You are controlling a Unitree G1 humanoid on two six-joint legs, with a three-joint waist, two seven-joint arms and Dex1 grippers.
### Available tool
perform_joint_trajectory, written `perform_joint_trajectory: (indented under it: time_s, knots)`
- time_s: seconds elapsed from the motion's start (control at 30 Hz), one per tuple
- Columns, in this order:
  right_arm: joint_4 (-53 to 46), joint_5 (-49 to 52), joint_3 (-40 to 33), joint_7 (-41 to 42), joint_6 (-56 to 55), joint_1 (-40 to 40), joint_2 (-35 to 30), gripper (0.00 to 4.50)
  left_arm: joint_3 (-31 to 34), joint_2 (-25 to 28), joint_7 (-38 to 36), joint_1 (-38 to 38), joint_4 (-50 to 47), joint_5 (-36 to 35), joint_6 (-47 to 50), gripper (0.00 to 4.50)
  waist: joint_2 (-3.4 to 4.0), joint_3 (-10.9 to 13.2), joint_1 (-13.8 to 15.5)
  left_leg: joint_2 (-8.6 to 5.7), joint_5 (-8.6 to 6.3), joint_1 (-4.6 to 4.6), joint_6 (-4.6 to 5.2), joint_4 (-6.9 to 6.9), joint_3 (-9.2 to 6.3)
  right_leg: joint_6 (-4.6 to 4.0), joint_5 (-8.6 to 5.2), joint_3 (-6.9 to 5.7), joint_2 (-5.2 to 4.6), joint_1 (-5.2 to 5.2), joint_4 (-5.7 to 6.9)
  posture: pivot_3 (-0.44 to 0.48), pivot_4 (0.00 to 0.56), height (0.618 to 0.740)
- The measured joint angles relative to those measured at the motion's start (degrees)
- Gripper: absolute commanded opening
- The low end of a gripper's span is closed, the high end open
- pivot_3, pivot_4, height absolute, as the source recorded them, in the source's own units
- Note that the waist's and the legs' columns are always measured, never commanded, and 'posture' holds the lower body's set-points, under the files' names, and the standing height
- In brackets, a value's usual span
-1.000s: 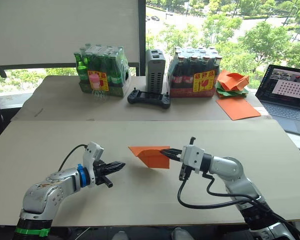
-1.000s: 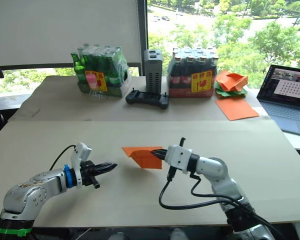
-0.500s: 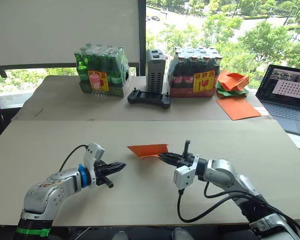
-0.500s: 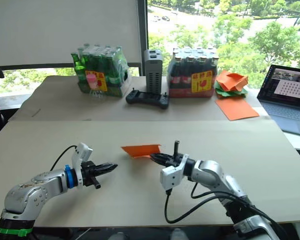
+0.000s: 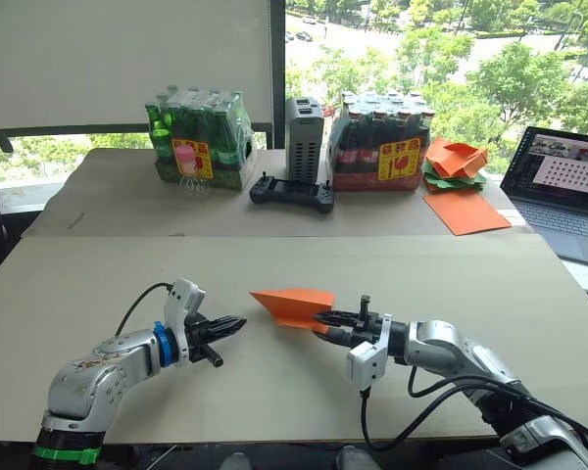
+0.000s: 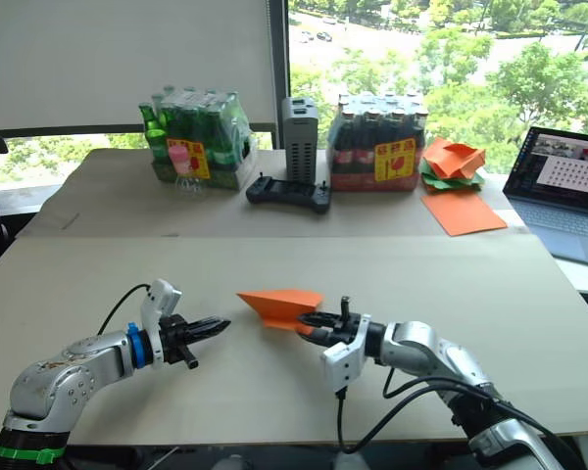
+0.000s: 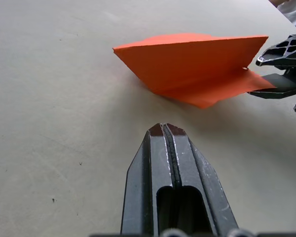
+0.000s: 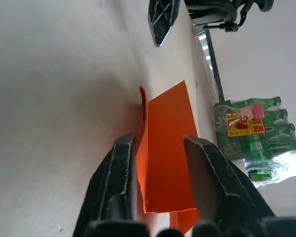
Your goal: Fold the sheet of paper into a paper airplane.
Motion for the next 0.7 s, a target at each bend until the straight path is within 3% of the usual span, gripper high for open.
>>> perform_joint_trajectory:
  time_s: [0.13,0.4,0.57,0.67,0.7]
  knots:
    - [-3.9,12.5,0.9,6.4,3.1,2.3,-0.2,2.63,-0.5,-0.1,0.0,0.0,0.0,0.0,0.0,0.0,0.0,0.0,0.0,0.0,0.0,0.0,0.0,0.04,0.0,0.0,0.0,0.01,-0.01,0.03,0.01,0.0,0.15,0.74]
    - [-12.1,23.6,-0.8,10.1,14.4,4.6,1.3,2.63,-1.1,-0.1,-0.3,-1.5,0.0,-0.3,0.0,0.0,0.0,0.0,0.1,0.0,0.0,0.03,0.0,0.07,0.0,0.0,0.0,0.01,0.01,0.03,0.06,0.0,0.15,0.74]
    - [-12.9,27.1,-4.2,9.1,26.6,4.6,5.5,1.17,-3.2,-0.1,-0.9,-2.6,-0.2,-0.1,-0.2,0.0,0.0,0.0,0.1,-0.01,0.0,0.02,0.0,0.07,0.0,0.0,0.0,0.01,0.01,0.02,0.06,0.0,0.15,0.74]
    - [-12.7,28.1,-6.1,8.1,32.9,4.5,7.4,0.06,-6.0,0.2,-2.3,-2.9,-0.2,1.5,-1.2,0.0,0.0,0.0,0.1,0.0,0.0,0.01,0.0,0.06,0.0,0.0,0.0,0.0,0.02,0.01,0.06,0.0,0.15,0.74]
    - [-12.7,28.1,-6.4,7.9,34.3,4.5,7.6,0.06,-6.7,0.3,-2.7,-3.1,-0.2,2.0,-1.8,0.0,0.0,0.0,0.2,0.0,0.0,0.01,0.0,0.06,0.0,0.0,0.0,0.01,0.02,0.01,0.06,0.0,0.15,0.74]
